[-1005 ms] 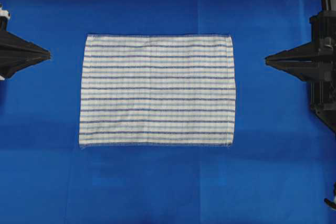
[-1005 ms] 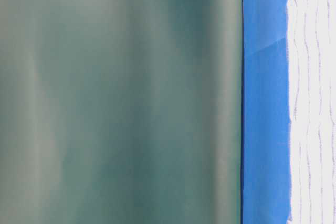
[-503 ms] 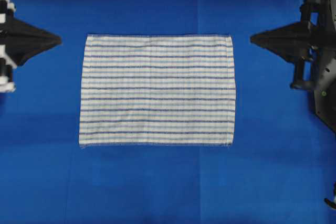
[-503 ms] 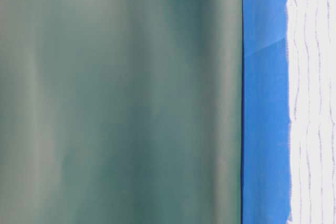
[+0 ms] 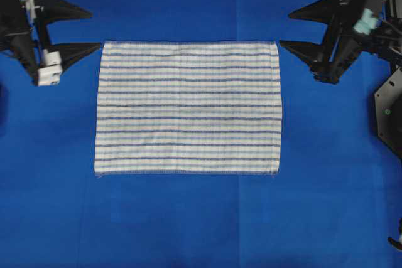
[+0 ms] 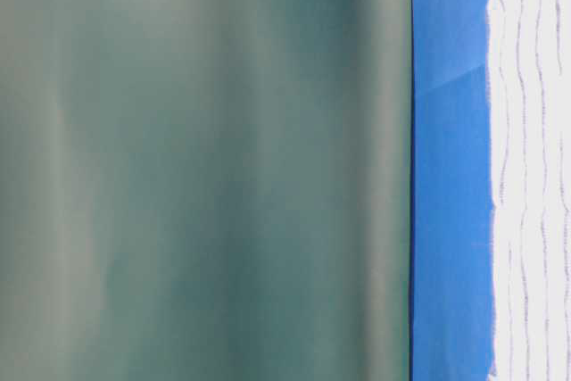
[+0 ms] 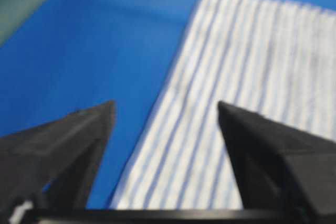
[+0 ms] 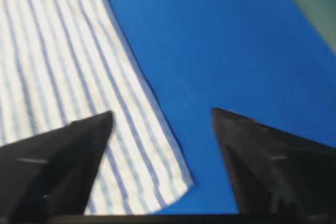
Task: Fold the blue towel.
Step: 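Move both grippers to the towel's top corners and grasp them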
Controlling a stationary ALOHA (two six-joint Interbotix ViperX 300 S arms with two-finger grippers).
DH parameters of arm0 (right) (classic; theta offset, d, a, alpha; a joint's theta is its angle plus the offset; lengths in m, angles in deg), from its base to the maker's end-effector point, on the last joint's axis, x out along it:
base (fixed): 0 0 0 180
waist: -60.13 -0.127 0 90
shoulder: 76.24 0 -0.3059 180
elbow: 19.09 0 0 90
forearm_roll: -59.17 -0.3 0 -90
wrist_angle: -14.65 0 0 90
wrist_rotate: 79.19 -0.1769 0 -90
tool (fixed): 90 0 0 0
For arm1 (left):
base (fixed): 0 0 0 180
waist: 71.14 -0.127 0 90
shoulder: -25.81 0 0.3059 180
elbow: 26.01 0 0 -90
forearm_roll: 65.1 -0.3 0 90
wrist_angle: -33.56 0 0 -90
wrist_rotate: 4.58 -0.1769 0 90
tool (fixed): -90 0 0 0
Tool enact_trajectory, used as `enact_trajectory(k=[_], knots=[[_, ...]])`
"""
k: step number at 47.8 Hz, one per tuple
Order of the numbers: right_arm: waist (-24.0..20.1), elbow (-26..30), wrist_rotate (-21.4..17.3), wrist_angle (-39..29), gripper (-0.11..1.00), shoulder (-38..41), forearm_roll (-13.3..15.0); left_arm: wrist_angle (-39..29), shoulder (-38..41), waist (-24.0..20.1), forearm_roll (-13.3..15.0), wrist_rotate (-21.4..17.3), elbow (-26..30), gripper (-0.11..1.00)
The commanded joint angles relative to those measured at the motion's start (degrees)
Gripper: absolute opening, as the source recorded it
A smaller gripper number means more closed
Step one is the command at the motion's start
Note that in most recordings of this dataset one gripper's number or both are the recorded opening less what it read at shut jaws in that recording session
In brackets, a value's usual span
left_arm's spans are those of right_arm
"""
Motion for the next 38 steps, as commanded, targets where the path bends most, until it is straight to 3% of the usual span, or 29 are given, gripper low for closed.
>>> enact_trajectory(k=[1, 21, 38], knots=[[0.9, -0.1, -0.1, 3.1, 0.75, 3.3, -0.9, 2.1, 3.6, -1.8, 0.1, 0.0, 1.2, 0.79], [1.2, 0.0, -0.1, 12.9, 0.73, 20.8, -4.3, 10.1, 21.4, -5.3, 0.1, -0.3, 2.6, 0.79], [1.1, 1.8, -0.1, 14.4, 0.73, 26.6, -4.3, 13.8, 32.5, -5.7, 0.1, -0.2, 4.4, 0.79]])
